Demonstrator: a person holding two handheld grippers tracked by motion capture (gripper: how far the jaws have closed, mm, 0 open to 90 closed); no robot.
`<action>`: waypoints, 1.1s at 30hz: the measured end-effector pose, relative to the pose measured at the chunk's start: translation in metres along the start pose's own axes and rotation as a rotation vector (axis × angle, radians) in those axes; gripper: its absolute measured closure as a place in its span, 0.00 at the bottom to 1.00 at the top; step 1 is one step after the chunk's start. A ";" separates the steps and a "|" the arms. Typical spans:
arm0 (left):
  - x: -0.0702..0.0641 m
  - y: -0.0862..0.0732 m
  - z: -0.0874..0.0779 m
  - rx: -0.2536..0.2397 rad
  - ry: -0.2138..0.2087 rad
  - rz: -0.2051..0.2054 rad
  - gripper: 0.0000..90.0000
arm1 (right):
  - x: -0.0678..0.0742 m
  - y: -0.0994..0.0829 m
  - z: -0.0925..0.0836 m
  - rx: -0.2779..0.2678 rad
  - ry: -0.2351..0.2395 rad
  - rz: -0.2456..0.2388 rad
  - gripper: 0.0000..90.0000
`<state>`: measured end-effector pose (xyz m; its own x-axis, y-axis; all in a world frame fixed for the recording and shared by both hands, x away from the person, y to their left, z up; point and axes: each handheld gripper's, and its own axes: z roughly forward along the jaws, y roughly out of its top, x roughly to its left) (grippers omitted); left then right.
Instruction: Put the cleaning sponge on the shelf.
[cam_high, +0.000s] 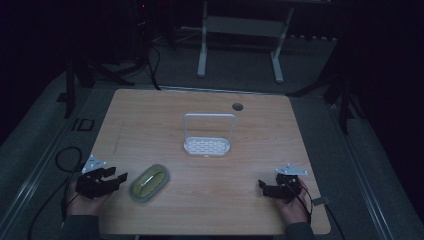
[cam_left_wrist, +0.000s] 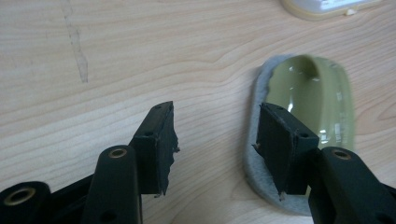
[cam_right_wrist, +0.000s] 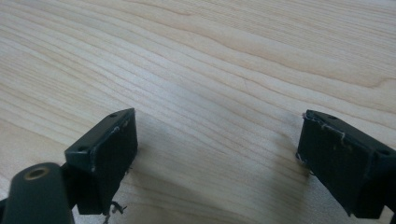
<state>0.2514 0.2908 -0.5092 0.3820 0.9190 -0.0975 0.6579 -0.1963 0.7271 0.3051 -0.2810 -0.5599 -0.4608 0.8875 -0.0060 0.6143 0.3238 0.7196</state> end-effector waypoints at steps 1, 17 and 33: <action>-0.002 0.004 -0.004 0.007 0.003 0.014 0.53 | 0.000 0.000 0.000 0.000 0.000 0.000 0.13; -0.018 0.029 -0.015 0.051 -0.014 0.075 0.53 | 0.000 0.000 0.000 0.000 0.000 0.000 0.13; -0.029 0.044 -0.009 0.134 -0.039 0.120 0.48 | 0.000 0.000 0.000 0.000 0.000 0.000 0.13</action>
<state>0.2636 0.2583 -0.4682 0.4864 0.8726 -0.0436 0.6854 -0.3501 0.6385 0.3051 -0.2810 -0.5600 -0.4607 0.8875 -0.0064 0.6142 0.3240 0.7196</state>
